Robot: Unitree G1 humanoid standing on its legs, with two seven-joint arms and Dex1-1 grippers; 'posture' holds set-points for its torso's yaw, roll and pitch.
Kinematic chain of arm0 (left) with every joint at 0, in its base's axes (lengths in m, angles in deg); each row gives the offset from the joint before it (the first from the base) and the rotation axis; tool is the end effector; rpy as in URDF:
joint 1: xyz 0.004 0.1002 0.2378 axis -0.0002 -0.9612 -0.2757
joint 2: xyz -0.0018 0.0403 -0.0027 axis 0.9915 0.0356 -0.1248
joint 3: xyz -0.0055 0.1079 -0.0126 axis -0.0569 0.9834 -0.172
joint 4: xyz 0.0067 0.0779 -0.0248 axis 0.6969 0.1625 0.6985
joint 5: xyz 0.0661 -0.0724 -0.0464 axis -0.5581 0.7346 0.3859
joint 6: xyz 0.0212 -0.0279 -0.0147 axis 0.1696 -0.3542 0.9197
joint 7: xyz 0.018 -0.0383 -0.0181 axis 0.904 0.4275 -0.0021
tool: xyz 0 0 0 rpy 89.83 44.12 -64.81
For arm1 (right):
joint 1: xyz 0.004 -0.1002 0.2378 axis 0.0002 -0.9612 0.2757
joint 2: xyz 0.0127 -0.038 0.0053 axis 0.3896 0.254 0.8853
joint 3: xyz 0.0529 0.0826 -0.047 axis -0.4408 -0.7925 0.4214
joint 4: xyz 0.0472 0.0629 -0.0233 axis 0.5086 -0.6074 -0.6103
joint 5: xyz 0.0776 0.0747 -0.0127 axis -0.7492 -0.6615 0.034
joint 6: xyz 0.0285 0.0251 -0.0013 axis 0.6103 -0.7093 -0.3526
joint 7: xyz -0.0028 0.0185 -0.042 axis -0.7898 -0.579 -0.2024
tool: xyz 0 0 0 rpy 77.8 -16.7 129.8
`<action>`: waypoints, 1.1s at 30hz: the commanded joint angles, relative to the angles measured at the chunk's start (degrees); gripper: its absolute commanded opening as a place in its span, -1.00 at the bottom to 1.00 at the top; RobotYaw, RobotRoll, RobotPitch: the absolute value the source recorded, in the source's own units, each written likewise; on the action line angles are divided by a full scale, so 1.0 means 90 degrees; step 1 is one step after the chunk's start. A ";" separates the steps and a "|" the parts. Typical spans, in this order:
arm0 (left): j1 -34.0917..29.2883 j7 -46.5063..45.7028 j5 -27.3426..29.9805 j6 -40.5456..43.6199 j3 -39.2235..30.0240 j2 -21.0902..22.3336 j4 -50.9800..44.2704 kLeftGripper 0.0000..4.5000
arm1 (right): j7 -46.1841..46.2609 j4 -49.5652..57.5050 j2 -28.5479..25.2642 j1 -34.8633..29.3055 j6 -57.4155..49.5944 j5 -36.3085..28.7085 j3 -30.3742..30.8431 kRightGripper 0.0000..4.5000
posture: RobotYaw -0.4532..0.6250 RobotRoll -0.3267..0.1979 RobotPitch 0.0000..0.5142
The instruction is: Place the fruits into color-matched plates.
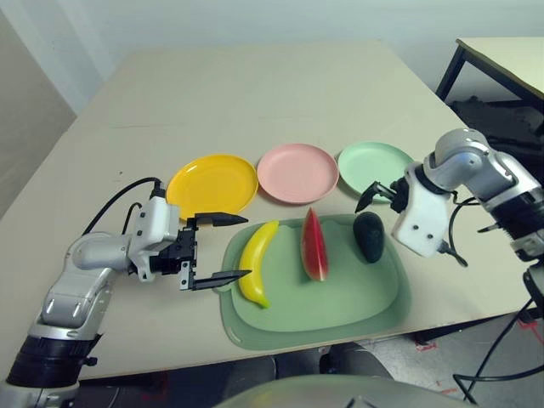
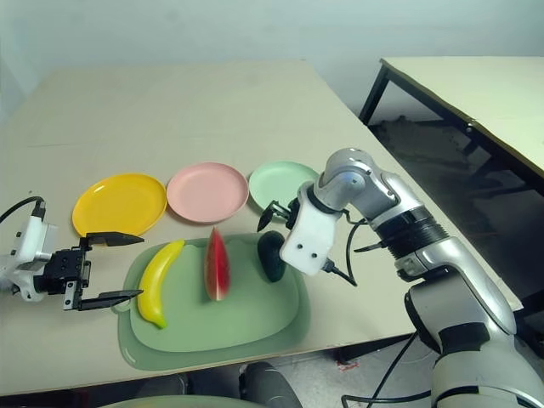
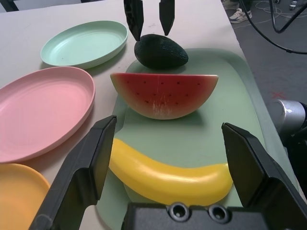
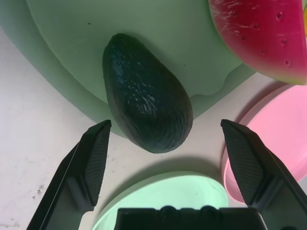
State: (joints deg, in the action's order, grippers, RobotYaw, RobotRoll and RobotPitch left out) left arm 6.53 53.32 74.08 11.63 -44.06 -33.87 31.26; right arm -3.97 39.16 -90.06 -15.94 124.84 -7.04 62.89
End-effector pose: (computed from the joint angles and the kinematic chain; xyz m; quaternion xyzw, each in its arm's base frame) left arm 0.2059 0.2772 0.1440 0.1873 0.0097 -0.6075 0.7719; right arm 0.3069 -0.1702 0.2119 -0.6742 -0.0213 0.6943 0.2508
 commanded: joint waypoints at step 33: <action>-0.0189 -0.0127 0.0062 0.0021 -0.0097 0.0157 -0.0255 0.99 | 0.0316 -0.0454 0.0427 -0.0175 -0.0390 0.0577 0.0477 1.00 | -0.01 0.25 -1.00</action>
State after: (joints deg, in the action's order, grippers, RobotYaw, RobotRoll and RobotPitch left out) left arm 5.18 52.27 74.59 11.64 -44.13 -32.99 29.98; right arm -1.18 34.49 -86.55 -16.90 122.09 -2.56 66.58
